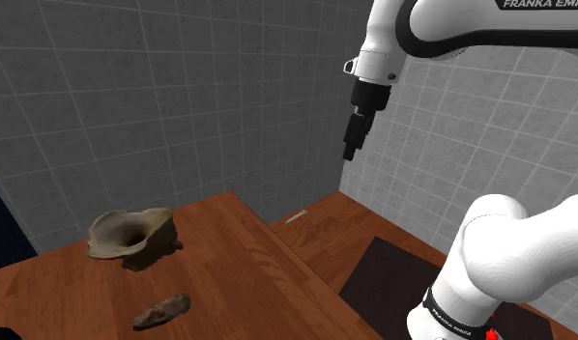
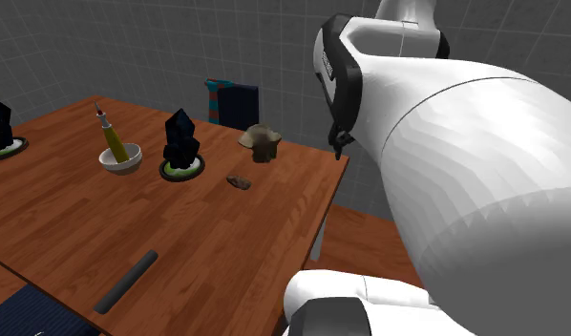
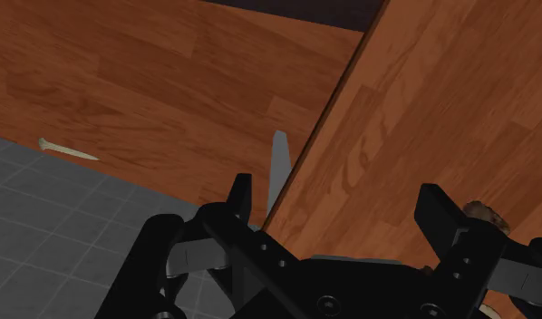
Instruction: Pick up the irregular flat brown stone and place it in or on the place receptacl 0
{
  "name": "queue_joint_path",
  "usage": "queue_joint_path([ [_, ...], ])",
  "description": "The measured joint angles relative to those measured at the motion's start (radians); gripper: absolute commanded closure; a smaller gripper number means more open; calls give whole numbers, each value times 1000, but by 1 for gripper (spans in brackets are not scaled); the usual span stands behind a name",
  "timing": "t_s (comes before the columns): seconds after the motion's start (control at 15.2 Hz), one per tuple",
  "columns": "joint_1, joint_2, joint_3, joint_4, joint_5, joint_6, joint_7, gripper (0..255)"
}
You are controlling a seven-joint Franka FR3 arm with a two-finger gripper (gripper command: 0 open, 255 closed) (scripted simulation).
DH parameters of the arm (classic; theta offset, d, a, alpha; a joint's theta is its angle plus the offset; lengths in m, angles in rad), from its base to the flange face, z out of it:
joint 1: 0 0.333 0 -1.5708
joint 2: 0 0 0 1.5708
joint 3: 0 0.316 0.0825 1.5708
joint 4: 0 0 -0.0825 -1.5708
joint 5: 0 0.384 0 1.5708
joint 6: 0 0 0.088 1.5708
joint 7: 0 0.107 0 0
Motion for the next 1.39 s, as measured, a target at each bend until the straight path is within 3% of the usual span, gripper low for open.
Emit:
queue_joint_path([
  [0.4, 44, 79, 47, -28, 20, 121, -9, 0],
  [1.39, 165, 512, 226, 26, 15, 554, -23, 0],
])
